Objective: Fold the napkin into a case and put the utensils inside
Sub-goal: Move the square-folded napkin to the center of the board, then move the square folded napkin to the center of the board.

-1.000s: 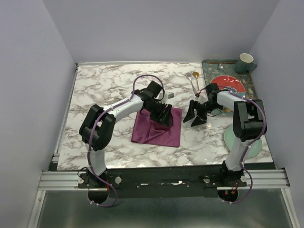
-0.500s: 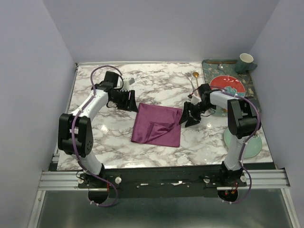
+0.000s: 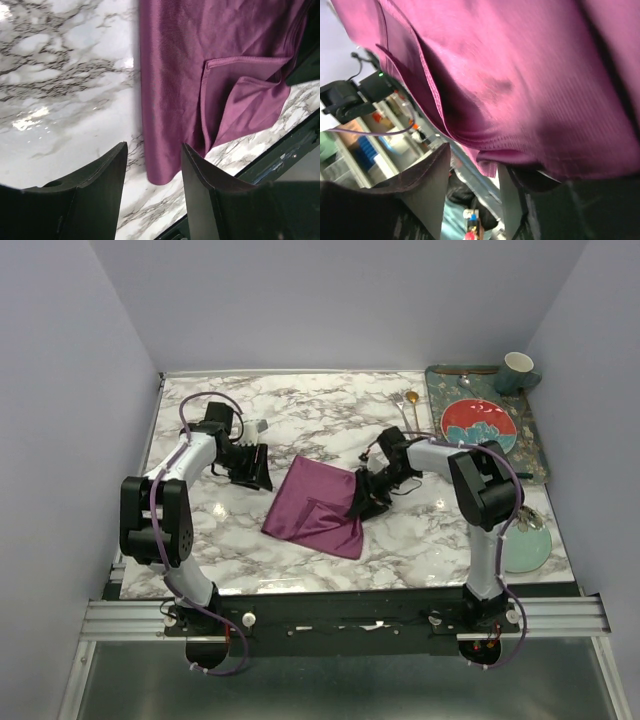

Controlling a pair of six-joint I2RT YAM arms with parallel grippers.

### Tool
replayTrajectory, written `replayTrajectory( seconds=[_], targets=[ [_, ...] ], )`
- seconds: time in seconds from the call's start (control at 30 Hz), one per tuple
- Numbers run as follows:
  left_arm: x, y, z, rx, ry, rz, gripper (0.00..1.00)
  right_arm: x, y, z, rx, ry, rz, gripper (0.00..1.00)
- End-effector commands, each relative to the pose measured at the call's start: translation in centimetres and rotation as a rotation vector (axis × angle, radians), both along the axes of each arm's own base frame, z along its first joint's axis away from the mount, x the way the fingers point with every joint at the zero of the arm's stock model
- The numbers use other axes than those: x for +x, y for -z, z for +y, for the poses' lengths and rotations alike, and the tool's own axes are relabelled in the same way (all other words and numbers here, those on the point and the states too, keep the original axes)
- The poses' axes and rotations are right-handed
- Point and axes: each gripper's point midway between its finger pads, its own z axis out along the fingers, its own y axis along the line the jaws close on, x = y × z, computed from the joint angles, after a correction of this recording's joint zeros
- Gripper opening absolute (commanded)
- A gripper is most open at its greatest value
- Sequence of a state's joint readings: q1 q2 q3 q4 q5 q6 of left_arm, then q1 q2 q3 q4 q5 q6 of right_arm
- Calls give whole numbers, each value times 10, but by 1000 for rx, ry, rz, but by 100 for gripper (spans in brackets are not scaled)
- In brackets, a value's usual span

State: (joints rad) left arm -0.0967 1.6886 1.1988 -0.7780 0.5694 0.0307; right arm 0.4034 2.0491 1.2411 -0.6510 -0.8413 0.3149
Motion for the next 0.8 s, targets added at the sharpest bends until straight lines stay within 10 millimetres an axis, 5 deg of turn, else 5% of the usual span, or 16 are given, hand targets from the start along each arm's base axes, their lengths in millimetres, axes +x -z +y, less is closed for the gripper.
replayTrajectory(
  seconds=[0.0,0.13,0.27,0.4,0.6,0.77],
  targets=[
    [3,0,20,21,-29,0,56,-9,-10,54,97,-38,35,53],
    [-10,-3,38,61,10,-1,54,-25,-43,64,180,-78,41,69],
    [-31,9,73,261,177,-59,43,-54,-61,36,150,-142,28,85],
    [-43,10,112,450,318,-137,34,-62,-72,9,137,-202,-70,87],
    [-90,34,144,606,453,-53,19,-7,-88,-14,117,-135,-184,86],
    [-107,43,128,522,446,-46,18,40,-92,-23,78,-79,-285,86]
  ],
)
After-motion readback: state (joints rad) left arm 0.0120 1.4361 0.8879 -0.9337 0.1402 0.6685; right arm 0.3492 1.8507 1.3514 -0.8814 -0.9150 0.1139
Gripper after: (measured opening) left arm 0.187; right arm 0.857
